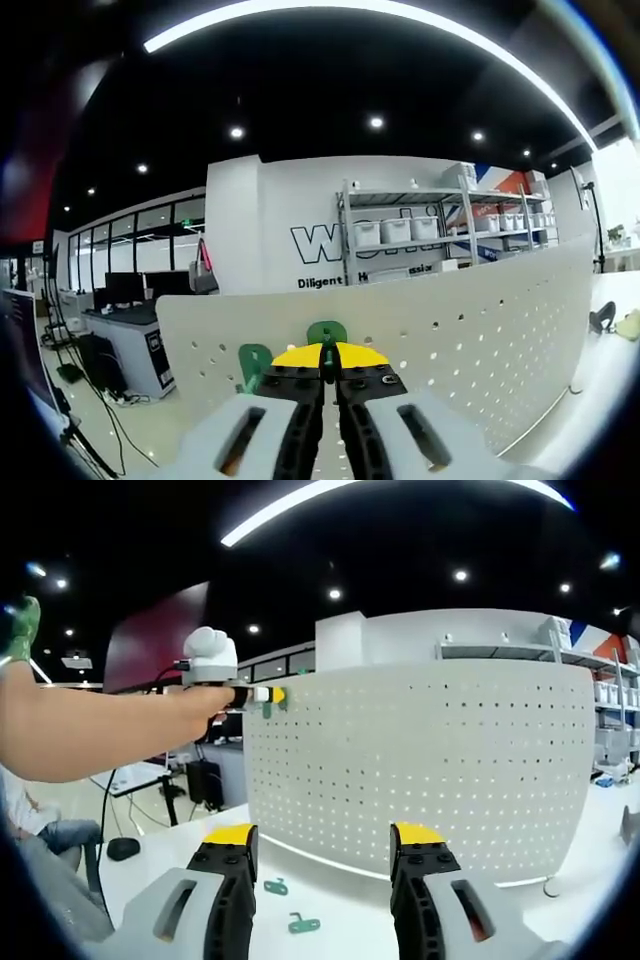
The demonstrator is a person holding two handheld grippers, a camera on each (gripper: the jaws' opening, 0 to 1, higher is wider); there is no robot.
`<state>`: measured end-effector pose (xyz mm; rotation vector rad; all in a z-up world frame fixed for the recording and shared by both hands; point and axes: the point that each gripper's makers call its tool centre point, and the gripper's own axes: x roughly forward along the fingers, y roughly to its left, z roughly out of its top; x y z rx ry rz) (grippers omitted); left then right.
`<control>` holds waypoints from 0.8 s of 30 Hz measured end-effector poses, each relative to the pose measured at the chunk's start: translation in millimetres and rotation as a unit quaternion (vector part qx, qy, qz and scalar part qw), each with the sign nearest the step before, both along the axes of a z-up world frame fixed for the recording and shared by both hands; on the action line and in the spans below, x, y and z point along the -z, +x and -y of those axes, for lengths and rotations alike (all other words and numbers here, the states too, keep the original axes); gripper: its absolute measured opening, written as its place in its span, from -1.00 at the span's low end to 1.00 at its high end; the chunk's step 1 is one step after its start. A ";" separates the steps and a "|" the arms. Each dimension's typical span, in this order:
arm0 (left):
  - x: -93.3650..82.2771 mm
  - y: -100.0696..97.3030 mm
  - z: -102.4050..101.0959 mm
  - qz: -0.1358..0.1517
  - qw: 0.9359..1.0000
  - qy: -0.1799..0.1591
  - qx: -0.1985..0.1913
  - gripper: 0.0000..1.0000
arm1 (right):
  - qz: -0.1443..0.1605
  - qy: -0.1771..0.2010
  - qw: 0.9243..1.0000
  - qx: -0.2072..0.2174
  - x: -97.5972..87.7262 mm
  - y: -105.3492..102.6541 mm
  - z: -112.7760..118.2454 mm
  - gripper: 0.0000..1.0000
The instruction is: Insert the hook assembly into the mounting plate slot until the hook locks in place.
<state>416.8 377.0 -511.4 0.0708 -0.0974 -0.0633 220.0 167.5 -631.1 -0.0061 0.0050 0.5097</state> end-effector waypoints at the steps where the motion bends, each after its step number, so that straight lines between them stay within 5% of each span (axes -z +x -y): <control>1: 0.0 -0.2 0.2 0.000 1.000 0.000 0.000 -0.95 | 0.000 0.000 1.000 0.000 0.2 -0.1 -0.1 0.08; 24: 2.6 -0.3 1.3 0.000 1.000 0.009 0.002 -0.95 | -0.001 -0.001 1.000 -0.002 1.0 0.3 -1.4 0.07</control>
